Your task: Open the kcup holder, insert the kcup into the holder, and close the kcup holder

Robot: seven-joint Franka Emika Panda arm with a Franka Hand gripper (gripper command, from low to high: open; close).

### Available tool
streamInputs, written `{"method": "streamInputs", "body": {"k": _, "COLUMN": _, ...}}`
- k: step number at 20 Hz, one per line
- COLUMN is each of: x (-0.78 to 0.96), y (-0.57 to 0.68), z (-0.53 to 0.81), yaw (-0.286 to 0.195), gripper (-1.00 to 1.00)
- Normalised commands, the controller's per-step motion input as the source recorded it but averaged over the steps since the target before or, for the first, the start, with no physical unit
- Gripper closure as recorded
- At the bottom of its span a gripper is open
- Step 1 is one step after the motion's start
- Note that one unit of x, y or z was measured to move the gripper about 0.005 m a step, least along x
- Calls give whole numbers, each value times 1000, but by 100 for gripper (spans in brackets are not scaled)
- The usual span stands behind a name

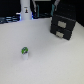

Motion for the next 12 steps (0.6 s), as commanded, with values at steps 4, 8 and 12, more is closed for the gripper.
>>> {"method": "streamInputs", "body": {"k": 4, "x": -413, "y": 579, "z": -39, "yaw": -182, "gripper": -100}}
{"method": "streamInputs", "body": {"k": 8, "x": -393, "y": 604, "z": -107, "yaw": -180, "gripper": -100}}
{"method": "streamInputs", "body": {"k": 12, "x": -371, "y": 607, "z": -102, "yaw": -181, "gripper": -100}}
